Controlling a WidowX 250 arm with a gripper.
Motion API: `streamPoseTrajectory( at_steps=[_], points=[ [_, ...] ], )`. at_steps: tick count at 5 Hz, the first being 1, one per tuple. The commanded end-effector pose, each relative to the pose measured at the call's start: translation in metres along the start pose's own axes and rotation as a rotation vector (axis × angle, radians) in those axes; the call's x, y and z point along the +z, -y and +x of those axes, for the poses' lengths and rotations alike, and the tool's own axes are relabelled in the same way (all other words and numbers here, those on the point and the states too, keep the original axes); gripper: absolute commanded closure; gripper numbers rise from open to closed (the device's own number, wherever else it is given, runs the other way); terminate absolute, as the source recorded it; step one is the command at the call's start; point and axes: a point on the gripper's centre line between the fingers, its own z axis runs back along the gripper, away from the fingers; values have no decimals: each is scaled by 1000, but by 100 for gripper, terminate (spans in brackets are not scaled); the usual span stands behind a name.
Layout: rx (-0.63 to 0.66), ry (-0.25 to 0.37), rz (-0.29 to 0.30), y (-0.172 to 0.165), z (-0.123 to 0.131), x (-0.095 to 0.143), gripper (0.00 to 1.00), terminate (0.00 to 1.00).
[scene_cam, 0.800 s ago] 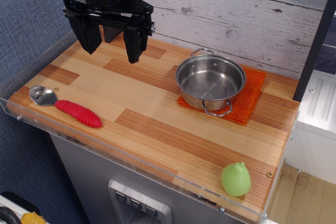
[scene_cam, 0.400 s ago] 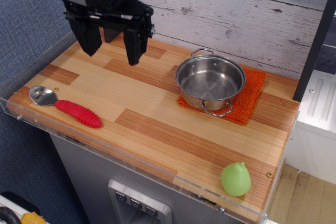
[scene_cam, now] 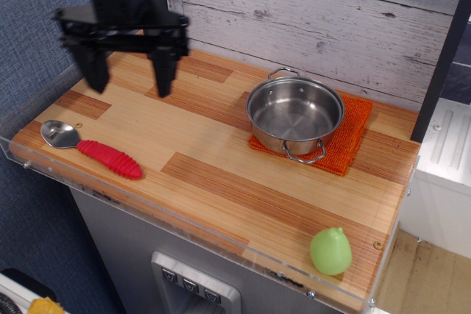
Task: Move red spoon to left of pear
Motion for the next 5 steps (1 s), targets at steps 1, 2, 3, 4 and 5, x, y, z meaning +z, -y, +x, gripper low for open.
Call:
streamPoseTrajectory(
  at_steps=[1, 2, 3, 4, 5],
  points=[
    [282, 16, 55, -39, -1, -9, 0, 0],
    [427, 9, 60, -47, 2, -21, 0, 0],
    [571, 19, 29, -53, 6, -42, 0, 0],
    [679, 44, 4, -54, 7, -56, 0, 0],
    [729, 82, 19, -53, 8, -70, 0, 0]
  ],
)
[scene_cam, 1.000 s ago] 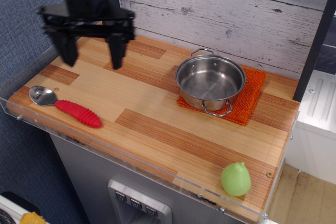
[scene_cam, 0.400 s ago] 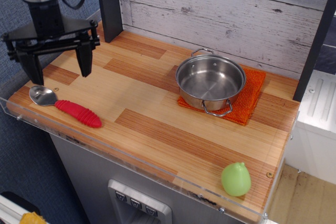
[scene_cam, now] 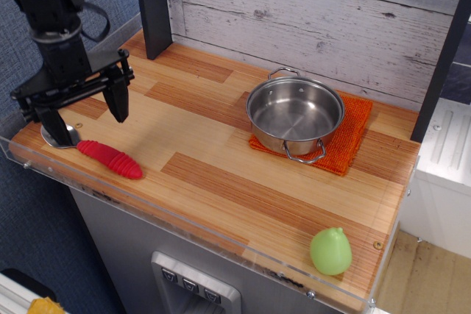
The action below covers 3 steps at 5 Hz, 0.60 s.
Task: Move red spoon to left of pear
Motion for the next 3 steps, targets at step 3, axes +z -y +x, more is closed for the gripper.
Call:
streamPoseTrajectory(
  at_steps=[3],
  points=[
    [114, 44, -3, 2, 10, -37, 0, 0]
  ],
)
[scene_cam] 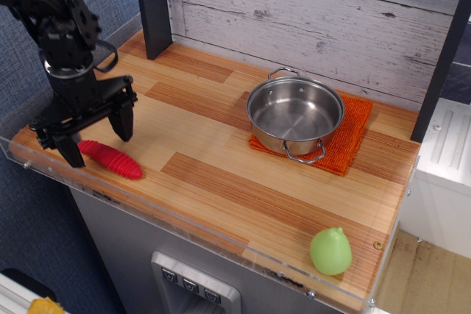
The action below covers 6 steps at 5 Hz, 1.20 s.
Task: Move red spoon to left of pear
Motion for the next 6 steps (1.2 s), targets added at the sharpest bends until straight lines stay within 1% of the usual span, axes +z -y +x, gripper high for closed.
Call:
streamPoseTrajectory(
  at_steps=[1, 2, 3, 4, 5, 6],
  points=[
    [38, 33, -34, 0, 7, -3, 0, 0],
    [70, 30, -54, -3, 6, -5, 0, 0],
    [97, 5, -71, -5, 5, -8, 100, 0],
    [109, -14, -71, -6, 4, -11, 100, 0],
    [99, -26, -47, -7, 3, -6, 100, 0],
    [111, -22, -51, -8, 4, 1, 100, 0]
  ],
)
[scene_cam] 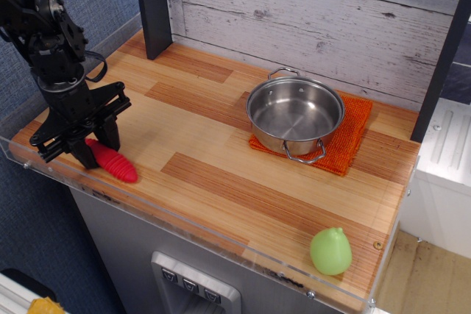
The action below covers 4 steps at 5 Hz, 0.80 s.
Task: Move red spoon to left of pear
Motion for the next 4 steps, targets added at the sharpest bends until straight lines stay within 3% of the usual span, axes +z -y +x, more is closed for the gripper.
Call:
streamPoseTrajectory(
  at_steps=[1, 2, 3, 4],
  points=[
    [21, 40, -35, 2, 3, 23, 100, 0],
    [25, 69, -40, 5, -1, 37, 100, 0],
    [57, 93, -58, 10, -19, 49, 100, 0],
    [14, 73, -81, 22, -48, 57, 100, 0]
  ],
)
